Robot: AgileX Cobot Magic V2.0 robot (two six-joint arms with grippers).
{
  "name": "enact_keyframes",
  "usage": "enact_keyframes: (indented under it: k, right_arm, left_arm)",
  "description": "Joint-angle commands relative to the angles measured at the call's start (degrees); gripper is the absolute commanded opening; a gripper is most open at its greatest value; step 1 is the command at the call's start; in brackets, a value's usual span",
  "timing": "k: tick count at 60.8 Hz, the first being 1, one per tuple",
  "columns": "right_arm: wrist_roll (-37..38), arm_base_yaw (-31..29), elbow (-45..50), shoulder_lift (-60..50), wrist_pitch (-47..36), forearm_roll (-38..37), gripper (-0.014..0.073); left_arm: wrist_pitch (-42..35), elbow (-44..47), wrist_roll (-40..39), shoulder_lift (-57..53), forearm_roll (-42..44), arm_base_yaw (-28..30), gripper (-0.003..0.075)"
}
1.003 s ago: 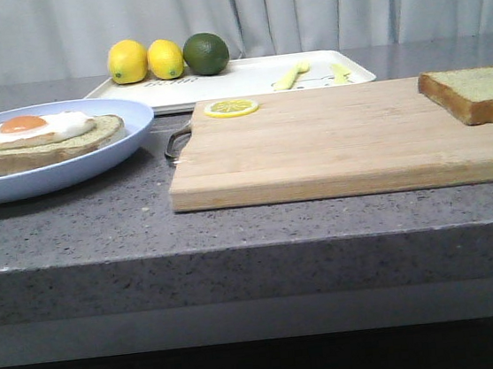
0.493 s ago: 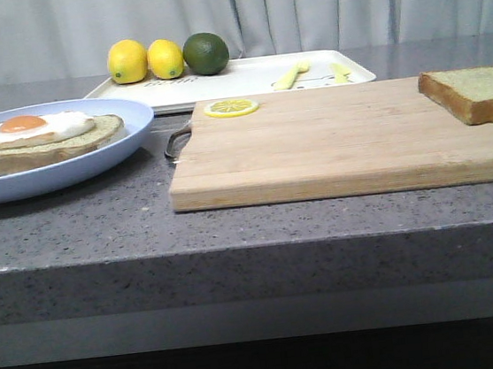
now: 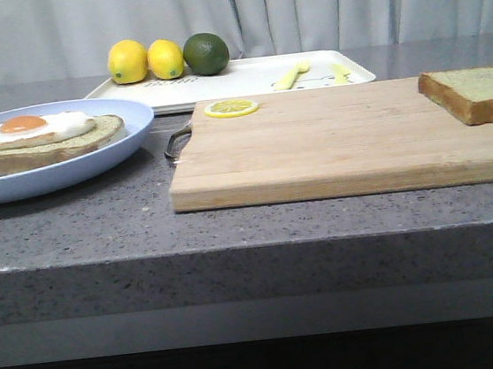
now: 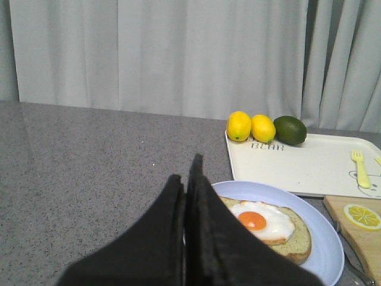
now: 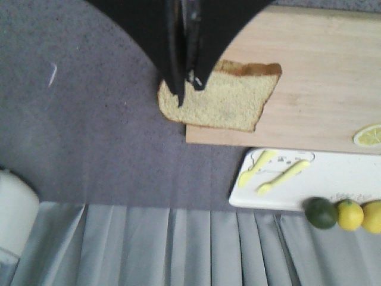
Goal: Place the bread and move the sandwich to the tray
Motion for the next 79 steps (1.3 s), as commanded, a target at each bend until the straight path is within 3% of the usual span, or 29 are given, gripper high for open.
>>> enact_keyframes:
  k: [1,31,34,38,44,47,51,55,69,79]
  right_arm:
    - [0.00,-0.04,-1.84,3.70,-2.15,-0.62,-0.0068]
    - [0.00,-0.04,0.68,9.08,-0.81,-0.62,-0.0046]
    - [0.00,-0.04,0.68,9.08,-0.81,-0.62,0.0001]
    - [0.00,-0.04,0.68,9.08,-0.81,-0.62,0.0127]
    - [0.00,-0.04,0.68,9.08,-0.99,-0.68,0.0395]
    - [0.00,-0.04,0.68,9.08,-1.31,-0.68,0.0484]
    - [0.00,-0.04,0.68,9.08,-1.31,-0.73,0.0577]
    - [0.00,-0.04,0.68,9.08,-1.01,-0.68,0.0600]
    - [0.00,-0.04,-0.94,9.91,0.31,0.37,0.0600]
    - [0.00,-0.04,-7.32,16.01,6.45,2.00,0.0600]
  left_arm:
    - [-3.79,-1.85,-0.34,2.15,-0.45,0.05,-0.0018]
    - [-4.02,-0.75,-0.34,2.48,-0.45,0.05,-0.0015]
    - [-4.02,-0.75,-0.34,2.48,-0.13,0.05,0.0000]
    - [-4.02,-0.75,-0.34,2.48,-0.03,0.05,0.0059]
    - [-4.02,-0.75,-0.34,2.48,-0.03,0.05,0.0251]
    - [-4.02,-0.75,-0.34,2.48,-0.03,0.05,0.0376]
    - [-4.02,-0.75,-0.34,2.48,-0.03,0.05,0.0474]
    - [-3.89,-0.45,-0.34,2.48,-0.03,0.05,0.0506]
    - [-2.39,-0.10,0.47,2.99,-0.03,0.05,0.0503]
    - [0.46,-1.56,2.50,6.19,-1.12,-0.74,0.0503]
